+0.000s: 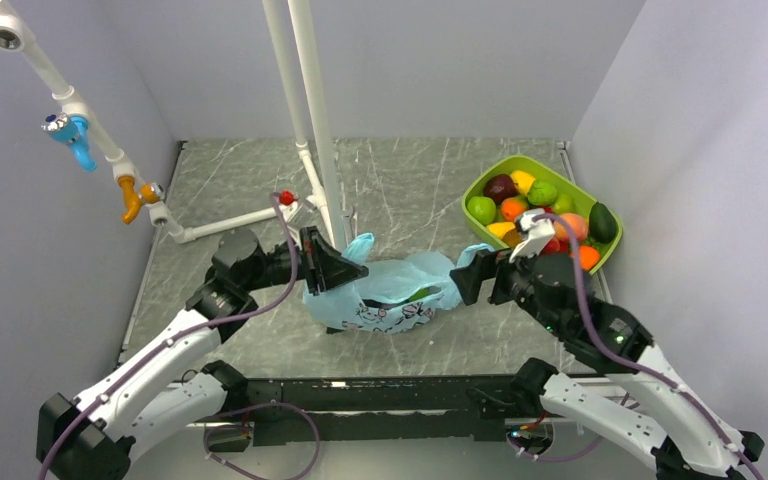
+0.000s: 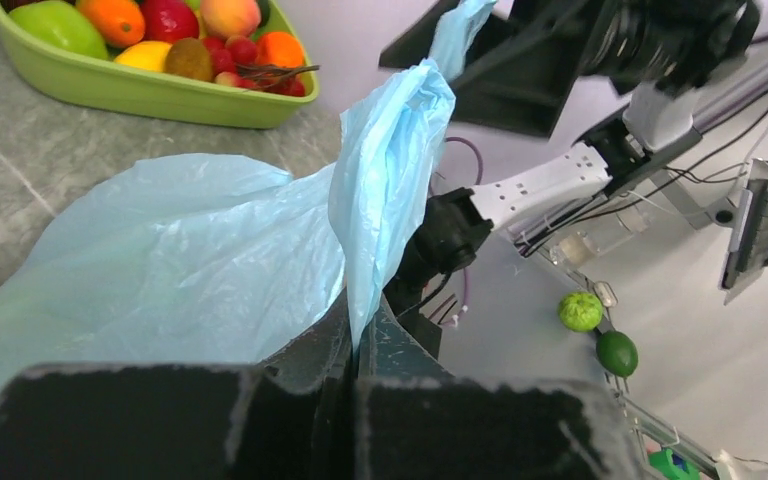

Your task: Take the fake fruits out of the plastic bag

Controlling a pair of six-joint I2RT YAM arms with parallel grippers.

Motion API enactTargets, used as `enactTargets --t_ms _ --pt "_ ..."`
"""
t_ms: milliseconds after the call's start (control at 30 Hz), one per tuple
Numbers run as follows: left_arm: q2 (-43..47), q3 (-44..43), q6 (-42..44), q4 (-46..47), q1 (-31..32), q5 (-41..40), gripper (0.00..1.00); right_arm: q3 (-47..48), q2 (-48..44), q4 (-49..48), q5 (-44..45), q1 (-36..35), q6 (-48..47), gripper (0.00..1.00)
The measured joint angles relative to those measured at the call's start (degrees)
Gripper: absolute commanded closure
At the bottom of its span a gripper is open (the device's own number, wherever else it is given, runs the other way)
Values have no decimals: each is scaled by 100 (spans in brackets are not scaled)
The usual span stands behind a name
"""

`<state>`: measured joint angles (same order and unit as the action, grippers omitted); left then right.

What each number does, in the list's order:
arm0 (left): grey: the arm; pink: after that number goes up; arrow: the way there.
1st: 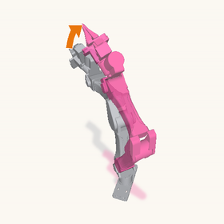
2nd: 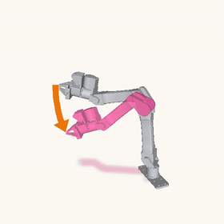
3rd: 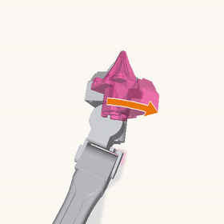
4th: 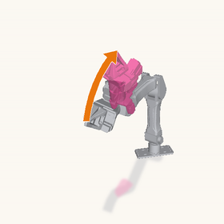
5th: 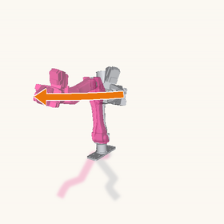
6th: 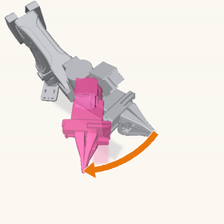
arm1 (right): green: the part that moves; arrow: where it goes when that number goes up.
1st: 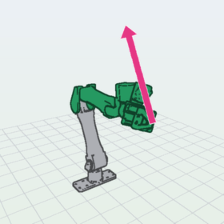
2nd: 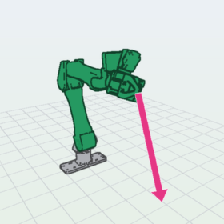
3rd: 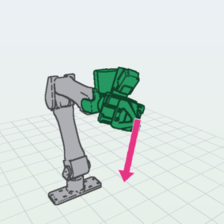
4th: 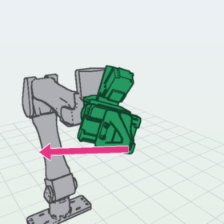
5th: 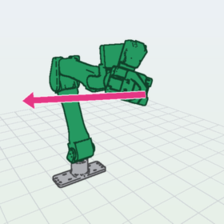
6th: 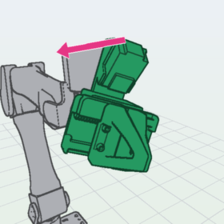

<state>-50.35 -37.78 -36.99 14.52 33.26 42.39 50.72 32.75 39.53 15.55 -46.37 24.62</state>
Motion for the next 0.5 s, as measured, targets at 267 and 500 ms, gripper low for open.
enactTargets --t_ms 267,500 --pt "697 254 -116 107 245 -345 88 2885 1250 680 -1266 11 -509 1" --pt "1040 564 -149 94 306 -483 89 2608 2098 487 -2468 -546 -946 3"
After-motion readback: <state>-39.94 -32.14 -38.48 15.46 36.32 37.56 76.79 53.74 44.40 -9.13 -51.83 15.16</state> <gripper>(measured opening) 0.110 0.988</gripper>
